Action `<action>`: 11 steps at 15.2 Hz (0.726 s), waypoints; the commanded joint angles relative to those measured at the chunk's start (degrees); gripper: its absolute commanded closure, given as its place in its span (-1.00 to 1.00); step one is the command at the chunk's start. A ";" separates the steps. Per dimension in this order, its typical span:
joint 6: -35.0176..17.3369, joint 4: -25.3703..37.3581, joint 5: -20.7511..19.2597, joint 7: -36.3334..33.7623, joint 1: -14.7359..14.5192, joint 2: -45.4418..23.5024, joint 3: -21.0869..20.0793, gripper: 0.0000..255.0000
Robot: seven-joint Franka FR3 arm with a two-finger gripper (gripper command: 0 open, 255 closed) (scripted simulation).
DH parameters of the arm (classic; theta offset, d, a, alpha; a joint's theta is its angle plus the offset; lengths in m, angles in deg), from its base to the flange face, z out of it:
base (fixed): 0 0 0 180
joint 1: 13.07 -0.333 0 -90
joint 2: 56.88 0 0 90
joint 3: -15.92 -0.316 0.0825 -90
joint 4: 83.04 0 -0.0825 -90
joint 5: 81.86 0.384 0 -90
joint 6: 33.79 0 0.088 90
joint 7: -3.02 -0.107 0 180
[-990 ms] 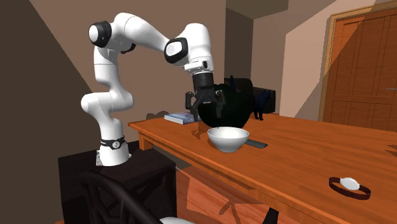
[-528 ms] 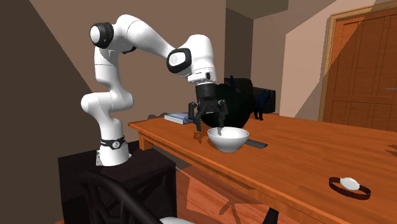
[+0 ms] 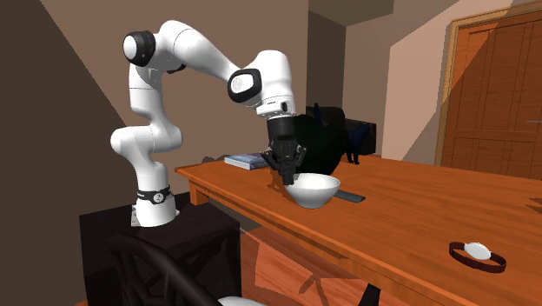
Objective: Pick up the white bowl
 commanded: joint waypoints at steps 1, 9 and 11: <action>-0.01 -0.01 0.00 0.00 -0.01 -0.01 -0.01 1.00; 3.38 2.14 1.13 1.02 0.05 1.40 -0.11 1.00; 4.81 3.08 1.56 1.41 0.07 1.95 -0.14 1.00</action>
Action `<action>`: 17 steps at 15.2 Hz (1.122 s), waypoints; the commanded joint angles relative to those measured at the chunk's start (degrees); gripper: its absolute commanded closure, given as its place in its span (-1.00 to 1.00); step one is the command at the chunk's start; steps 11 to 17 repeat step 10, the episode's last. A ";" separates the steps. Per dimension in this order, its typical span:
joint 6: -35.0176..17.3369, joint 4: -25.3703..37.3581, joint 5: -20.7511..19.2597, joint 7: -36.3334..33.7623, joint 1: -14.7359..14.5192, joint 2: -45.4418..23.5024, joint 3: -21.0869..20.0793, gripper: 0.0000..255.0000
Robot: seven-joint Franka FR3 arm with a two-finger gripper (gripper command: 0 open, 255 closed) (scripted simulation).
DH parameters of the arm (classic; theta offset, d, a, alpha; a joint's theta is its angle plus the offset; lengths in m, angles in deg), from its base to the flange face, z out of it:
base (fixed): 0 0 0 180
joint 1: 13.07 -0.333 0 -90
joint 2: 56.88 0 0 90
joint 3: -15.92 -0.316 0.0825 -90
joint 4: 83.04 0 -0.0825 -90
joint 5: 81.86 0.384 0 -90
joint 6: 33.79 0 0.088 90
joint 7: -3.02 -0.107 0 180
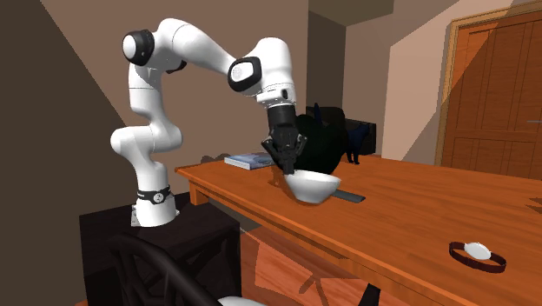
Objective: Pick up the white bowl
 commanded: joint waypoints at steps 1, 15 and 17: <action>1.44 0.86 0.45 0.36 -0.01 0.65 -0.05 1.00; 6.64 4.75 1.59 1.52 0.03 2.12 -0.07 1.00; 6.64 4.75 1.59 1.52 0.03 2.12 -0.07 1.00</action>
